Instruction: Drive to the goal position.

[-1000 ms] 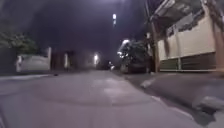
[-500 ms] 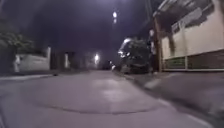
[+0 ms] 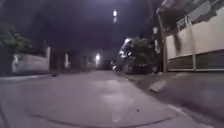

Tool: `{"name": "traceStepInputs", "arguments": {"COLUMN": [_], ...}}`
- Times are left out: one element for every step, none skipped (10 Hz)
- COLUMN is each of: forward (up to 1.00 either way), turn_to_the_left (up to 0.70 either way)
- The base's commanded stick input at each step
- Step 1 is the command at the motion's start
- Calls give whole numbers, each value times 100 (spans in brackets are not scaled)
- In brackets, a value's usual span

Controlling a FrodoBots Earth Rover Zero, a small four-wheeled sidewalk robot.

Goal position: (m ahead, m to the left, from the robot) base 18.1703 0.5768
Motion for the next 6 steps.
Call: {"name": "traceStepInputs", "arguments": {"forward": [70,70,70,70,70,70], "turn_to_the_left": [0,0,0,0,0,0]}}
